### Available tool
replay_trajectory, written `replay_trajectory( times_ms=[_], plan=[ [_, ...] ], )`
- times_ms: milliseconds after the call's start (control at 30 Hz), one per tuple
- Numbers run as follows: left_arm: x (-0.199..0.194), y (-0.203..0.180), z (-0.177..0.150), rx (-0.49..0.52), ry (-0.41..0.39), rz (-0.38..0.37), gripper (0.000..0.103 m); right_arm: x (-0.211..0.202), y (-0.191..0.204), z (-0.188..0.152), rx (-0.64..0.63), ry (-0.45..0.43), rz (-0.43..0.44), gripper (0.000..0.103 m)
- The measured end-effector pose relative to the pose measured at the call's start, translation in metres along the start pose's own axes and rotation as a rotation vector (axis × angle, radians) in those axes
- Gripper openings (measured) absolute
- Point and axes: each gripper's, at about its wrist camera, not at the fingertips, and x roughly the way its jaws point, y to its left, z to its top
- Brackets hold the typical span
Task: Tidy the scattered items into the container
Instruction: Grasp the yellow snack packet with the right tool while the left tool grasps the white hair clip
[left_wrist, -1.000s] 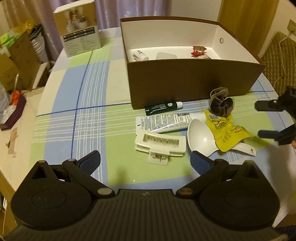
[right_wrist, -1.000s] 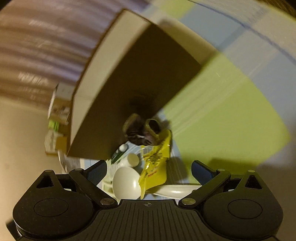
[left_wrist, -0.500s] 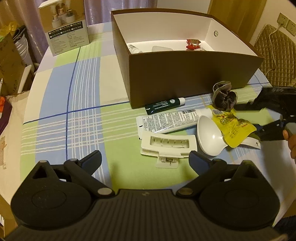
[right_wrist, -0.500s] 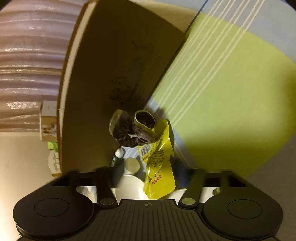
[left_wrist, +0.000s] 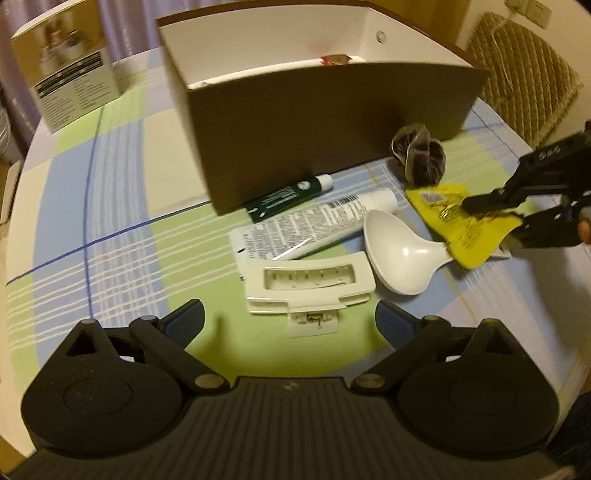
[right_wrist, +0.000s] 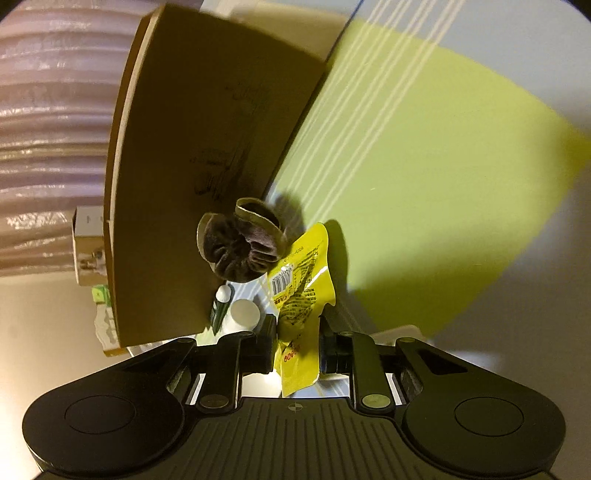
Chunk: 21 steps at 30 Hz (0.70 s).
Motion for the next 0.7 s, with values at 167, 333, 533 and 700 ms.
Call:
replay_trajectory(
  times_ms=[167,333,533,700],
  plan=[
    [0.012,-0.006,-0.001,0.018,-0.012,-0.004,0.097,-0.018,-0.011,-0.003,0.027,-0.019,0.01,0.023],
    [0.024,-0.009,-0.002,0.022,-0.024,-0.012,0.097,-0.022,-0.008,-0.003,0.048,-0.038,0.005,0.023],
    [0.031,-0.008,0.0,-0.01,-0.051,-0.005,0.092,-0.03,-0.009,-0.002,0.045,-0.05,-0.004,0.023],
    [0.032,-0.011,-0.001,0.009,-0.054,-0.01,0.085,-0.034,-0.01,0.0,0.045,-0.046,-0.01,0.023]
  ],
)
